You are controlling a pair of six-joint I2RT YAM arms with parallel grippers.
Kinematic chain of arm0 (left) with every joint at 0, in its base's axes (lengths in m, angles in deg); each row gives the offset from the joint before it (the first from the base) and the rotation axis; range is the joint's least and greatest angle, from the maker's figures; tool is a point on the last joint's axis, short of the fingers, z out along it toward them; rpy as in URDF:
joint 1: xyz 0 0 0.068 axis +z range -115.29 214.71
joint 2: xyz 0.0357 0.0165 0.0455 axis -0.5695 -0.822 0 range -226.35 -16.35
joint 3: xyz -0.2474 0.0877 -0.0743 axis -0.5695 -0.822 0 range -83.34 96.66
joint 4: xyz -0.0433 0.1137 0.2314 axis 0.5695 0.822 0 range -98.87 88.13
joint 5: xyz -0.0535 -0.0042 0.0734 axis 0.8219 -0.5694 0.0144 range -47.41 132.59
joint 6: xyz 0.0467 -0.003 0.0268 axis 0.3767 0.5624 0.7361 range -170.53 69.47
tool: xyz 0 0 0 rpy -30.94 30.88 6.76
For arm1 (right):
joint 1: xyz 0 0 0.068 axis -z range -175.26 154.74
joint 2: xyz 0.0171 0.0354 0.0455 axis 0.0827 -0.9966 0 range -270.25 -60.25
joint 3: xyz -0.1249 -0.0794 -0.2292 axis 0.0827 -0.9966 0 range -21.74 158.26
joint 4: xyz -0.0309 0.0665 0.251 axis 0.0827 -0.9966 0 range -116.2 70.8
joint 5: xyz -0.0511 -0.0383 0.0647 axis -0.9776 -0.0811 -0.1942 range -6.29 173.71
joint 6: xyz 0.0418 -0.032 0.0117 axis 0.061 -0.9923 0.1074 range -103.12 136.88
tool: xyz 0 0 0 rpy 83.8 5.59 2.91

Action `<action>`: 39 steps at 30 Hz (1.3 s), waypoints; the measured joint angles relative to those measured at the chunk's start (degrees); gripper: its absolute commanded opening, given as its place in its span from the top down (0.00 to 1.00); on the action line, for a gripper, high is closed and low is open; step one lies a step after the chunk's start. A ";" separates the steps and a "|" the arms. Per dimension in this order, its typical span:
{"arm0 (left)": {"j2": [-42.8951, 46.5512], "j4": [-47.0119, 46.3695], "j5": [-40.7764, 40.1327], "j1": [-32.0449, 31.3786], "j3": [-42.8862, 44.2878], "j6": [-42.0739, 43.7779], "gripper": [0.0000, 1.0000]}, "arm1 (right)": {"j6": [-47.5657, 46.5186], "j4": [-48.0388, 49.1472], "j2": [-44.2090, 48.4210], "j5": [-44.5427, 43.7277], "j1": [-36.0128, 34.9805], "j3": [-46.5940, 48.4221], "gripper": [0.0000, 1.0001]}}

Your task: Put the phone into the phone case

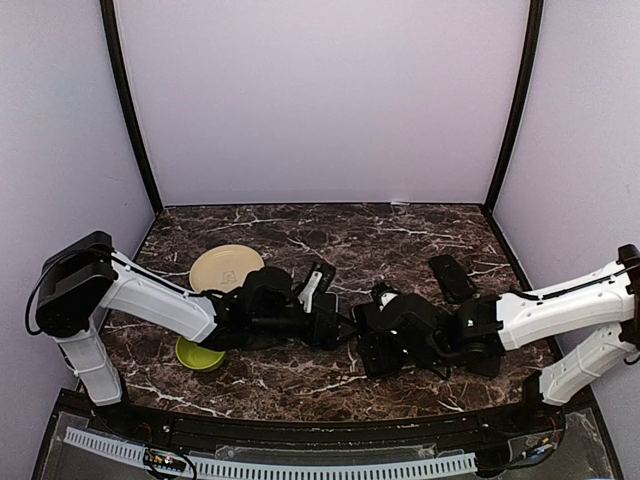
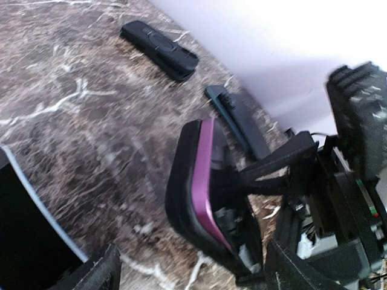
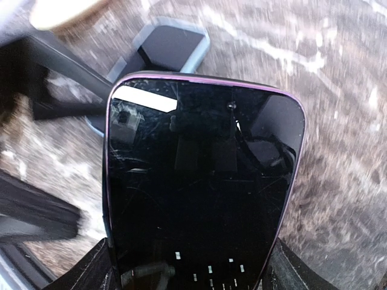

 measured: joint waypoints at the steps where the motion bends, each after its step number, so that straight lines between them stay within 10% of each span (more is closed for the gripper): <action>1: -0.61 -2.10 0.98 0.04 0.00 -1.03 0.16 | -0.61 0.96 1.03 -0.83 -0.44 -0.24 0.66; 4: -1.92 -7.23 2.86 0.15 0.02 -2.69 0.29 | -2.86 3.76 3.26 -2.40 -1.77 -0.74 0.67; 9: -2.75 -12.46 5.22 0.15 0.02 -4.04 0.77 | -6.45 6.88 5.03 -3.10 -3.13 -2.03 0.67; 13: -2.71 -16.28 7.54 -0.20 0.00 -4.79 0.98 | -9.46 8.50 6.67 -3.23 -3.39 -3.76 0.52; 17: -2.27 -18.88 7.41 -0.26 -1.14 -4.68 1.00 | -13.42 11.13 8.63 -3.08 -3.39 -5.31 0.04; 25: 2.38 -15.96 12.98 0.50 -7.67 8.90 1.00 | -25.38 12.66 22.16 17.05 2.69 -6.75 0.02; 39: 12.17 -13.60 24.20 0.46 -8.59 24.37 1.00 | -32.68 20.96 21.57 47.91 12.24 -6.97 0.72</action>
